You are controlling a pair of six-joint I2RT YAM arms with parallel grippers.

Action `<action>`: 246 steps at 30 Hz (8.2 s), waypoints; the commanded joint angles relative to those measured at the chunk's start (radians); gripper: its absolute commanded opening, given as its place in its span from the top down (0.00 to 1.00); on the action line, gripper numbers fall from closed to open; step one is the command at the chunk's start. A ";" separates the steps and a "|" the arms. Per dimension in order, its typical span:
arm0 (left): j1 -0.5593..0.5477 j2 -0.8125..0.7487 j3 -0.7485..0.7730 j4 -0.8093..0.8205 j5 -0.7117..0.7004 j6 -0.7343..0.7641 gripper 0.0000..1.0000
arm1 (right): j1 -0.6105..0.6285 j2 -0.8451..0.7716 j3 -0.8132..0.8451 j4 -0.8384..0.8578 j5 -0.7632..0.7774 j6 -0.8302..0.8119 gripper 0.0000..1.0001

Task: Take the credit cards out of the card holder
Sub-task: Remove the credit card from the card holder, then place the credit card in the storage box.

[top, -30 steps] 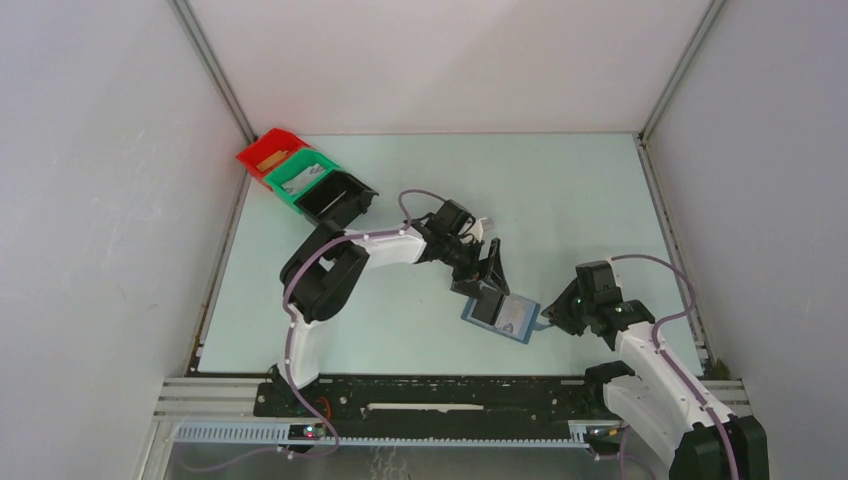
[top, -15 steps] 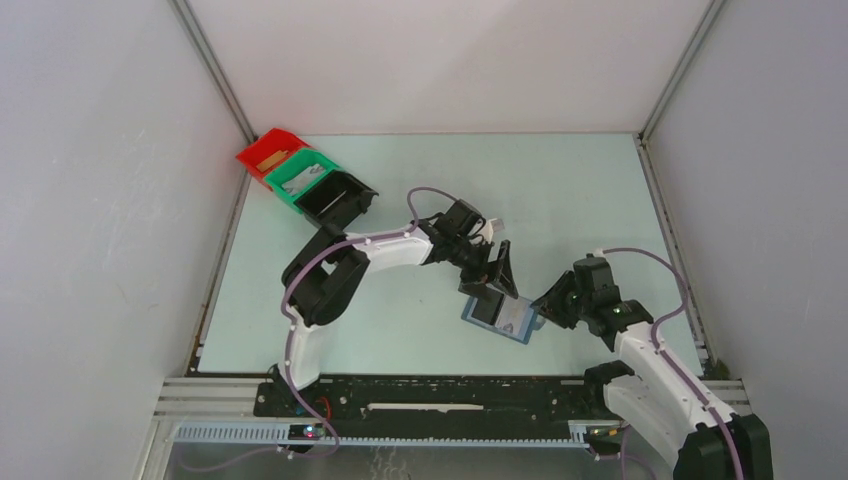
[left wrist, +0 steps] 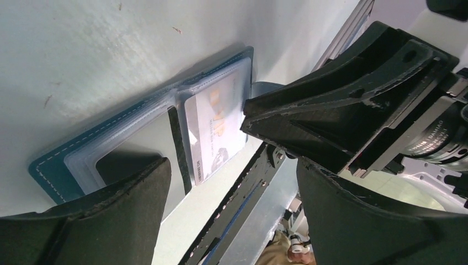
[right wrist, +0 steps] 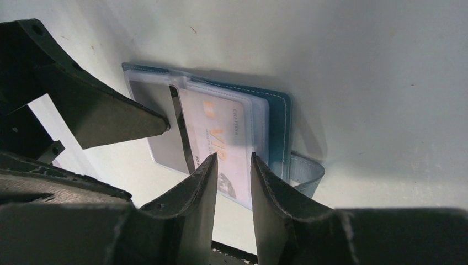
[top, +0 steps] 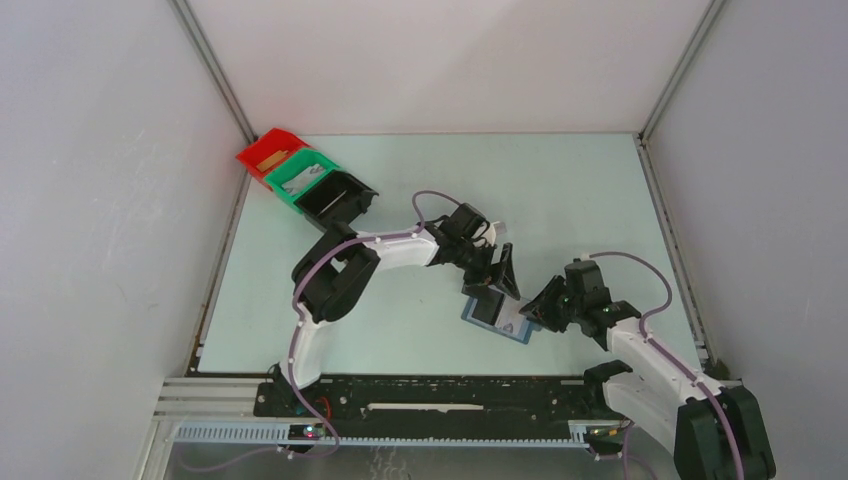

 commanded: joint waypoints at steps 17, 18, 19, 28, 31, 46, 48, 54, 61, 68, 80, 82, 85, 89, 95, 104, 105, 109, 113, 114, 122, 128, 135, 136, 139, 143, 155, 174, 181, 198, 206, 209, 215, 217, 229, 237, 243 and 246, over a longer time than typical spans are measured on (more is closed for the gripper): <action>-0.004 -0.007 0.001 0.018 -0.012 0.017 0.14 | 0.002 -0.023 -0.042 0.087 -0.030 0.035 0.63; -0.004 -0.013 0.001 0.017 -0.012 0.019 0.14 | 0.003 -0.032 -0.042 0.084 -0.029 0.037 0.63; -0.004 -0.019 0.000 0.017 -0.013 0.021 0.14 | 0.003 -0.040 -0.042 0.080 -0.025 0.039 0.63; -0.006 -0.081 0.000 0.012 0.012 0.024 0.14 | 0.001 -0.092 -0.031 0.039 -0.002 0.042 0.62; -0.007 -0.076 -0.001 0.012 0.022 0.022 0.13 | 0.001 -0.073 -0.031 0.044 -0.007 0.038 0.63; -0.014 -0.019 -0.004 0.027 0.046 0.014 0.12 | 0.004 -0.014 -0.063 0.105 -0.032 0.038 0.62; -0.014 -0.014 -0.010 0.027 0.040 0.017 0.12 | 0.007 0.001 -0.066 0.113 -0.036 0.035 0.62; -0.013 -0.008 -0.030 0.026 0.022 0.026 0.14 | 0.009 0.026 -0.090 0.156 -0.046 0.044 0.63; -0.007 -0.024 -0.061 0.016 -0.005 0.050 0.18 | 0.007 0.049 -0.114 0.198 -0.054 0.061 0.63; -0.005 -0.024 -0.074 0.027 -0.013 0.055 0.28 | 0.007 0.062 -0.129 0.217 -0.059 0.075 0.63; -0.005 -0.014 -0.105 0.118 0.029 0.009 0.56 | 0.001 0.063 -0.133 0.217 -0.056 0.078 0.63; -0.005 -0.009 -0.101 0.120 0.030 0.005 0.59 | 0.001 0.062 -0.134 0.216 -0.056 0.078 0.63; -0.006 0.001 -0.095 0.119 0.029 0.002 0.64 | 0.001 0.063 -0.134 0.215 -0.055 0.079 0.63; -0.006 0.012 -0.092 0.119 0.027 0.002 0.68 | 0.000 0.063 -0.132 0.214 -0.055 0.076 0.63; -0.006 0.027 -0.091 0.122 0.024 0.003 0.83 | -0.004 0.069 -0.134 0.215 -0.055 0.076 0.63; 0.033 -0.004 -0.082 0.063 0.011 0.054 1.00 | -0.031 0.092 -0.136 0.197 -0.052 0.064 0.66; 0.050 -0.014 -0.089 0.055 0.009 0.066 1.00 | -0.035 0.092 -0.137 0.194 -0.050 0.063 0.66; 0.090 -0.053 -0.109 0.018 0.004 0.104 1.00 | -0.048 0.084 -0.148 0.188 -0.048 0.063 0.66; 0.111 -0.083 -0.121 -0.009 0.002 0.129 1.00 | -0.056 0.072 -0.151 0.184 -0.050 0.059 0.66; 0.115 -0.090 -0.121 -0.017 0.000 0.134 1.00 | -0.059 0.070 -0.151 0.180 -0.050 0.058 0.66; 0.147 -0.171 -0.108 -0.105 -0.009 0.198 1.00 | -0.080 0.046 -0.144 0.152 -0.056 0.038 0.66; 0.163 -0.221 -0.073 -0.181 -0.007 0.252 1.00 | -0.087 0.021 -0.133 0.130 -0.055 0.027 0.66; 0.189 -0.257 -0.028 -0.244 0.007 0.309 1.00 | -0.090 0.025 -0.130 0.136 -0.065 0.020 0.66; 0.192 -0.258 -0.018 -0.256 0.010 0.325 1.00 | -0.090 0.026 -0.131 0.137 -0.066 0.019 0.66; 0.194 -0.259 0.017 -0.337 -0.002 0.393 1.00 | -0.091 0.020 -0.126 0.131 -0.070 0.016 0.66; 0.214 -0.271 0.074 -0.450 -0.039 0.493 1.00 | -0.093 -0.001 -0.105 0.102 -0.068 0.003 0.66; 0.441 -0.367 0.185 -0.642 -0.108 0.681 1.00 | -0.132 -0.005 -0.068 0.080 -0.119 -0.046 0.65; 0.947 -0.372 0.333 -0.459 -0.486 0.326 1.00 | -0.187 0.161 0.035 0.107 -0.233 -0.152 0.66; 0.952 -0.349 0.233 -0.177 -0.757 -0.076 1.00 | -0.189 0.188 0.035 0.119 -0.234 -0.147 0.66; 0.839 -0.227 0.168 -0.207 -1.296 -0.858 1.00 | -0.196 0.246 0.046 0.126 -0.226 -0.145 0.66; 0.802 -0.223 0.094 -0.265 -1.402 -1.080 1.00 | -0.205 0.296 0.054 0.140 -0.241 -0.157 0.66; 0.810 -0.189 0.100 -0.259 -1.386 -1.127 1.00 | -0.207 0.316 0.062 0.139 -0.245 -0.166 0.66; 0.824 -0.133 0.110 -0.208 -1.362 -1.158 1.00 | -0.209 0.344 0.069 0.143 -0.243 -0.170 0.66; 0.826 -0.114 0.107 -0.172 -1.348 -1.171 1.00 | -0.209 0.360 0.069 0.154 -0.249 -0.169 0.66; 0.826 -0.134 0.056 -0.107 -1.342 -1.155 0.69 | -0.210 0.387 0.082 0.165 -0.257 -0.160 0.67; 0.812 -0.228 -0.012 -0.037 -1.344 -1.075 0.55 | -0.206 0.362 0.083 0.146 -0.247 -0.164 0.67; 0.776 -0.392 -0.032 -0.011 -1.409 -0.866 0.53 | -0.197 0.312 0.082 0.125 -0.232 -0.159 0.67; 0.761 -0.475 -0.051 0.025 -1.393 -0.728 0.52 | -0.195 0.272 0.082 0.108 -0.222 -0.159 0.67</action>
